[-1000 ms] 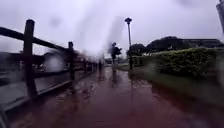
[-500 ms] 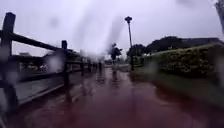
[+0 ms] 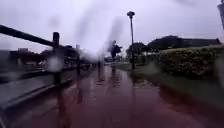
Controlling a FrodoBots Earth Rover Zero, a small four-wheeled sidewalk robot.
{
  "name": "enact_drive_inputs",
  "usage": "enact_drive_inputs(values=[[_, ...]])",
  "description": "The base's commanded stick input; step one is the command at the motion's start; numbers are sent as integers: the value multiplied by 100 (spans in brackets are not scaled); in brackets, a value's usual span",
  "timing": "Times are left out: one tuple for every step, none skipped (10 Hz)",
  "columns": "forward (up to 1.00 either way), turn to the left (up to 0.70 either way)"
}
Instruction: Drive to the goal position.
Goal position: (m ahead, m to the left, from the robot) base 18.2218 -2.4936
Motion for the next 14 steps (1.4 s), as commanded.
enact_drive_inputs(values=[[100,1],[100,1],[100,1],[100,1],[100,1],[100,1],[100,1],[100,1],[100,1],[100,1],[100,1],[100,1],[100,1],[100,1]])
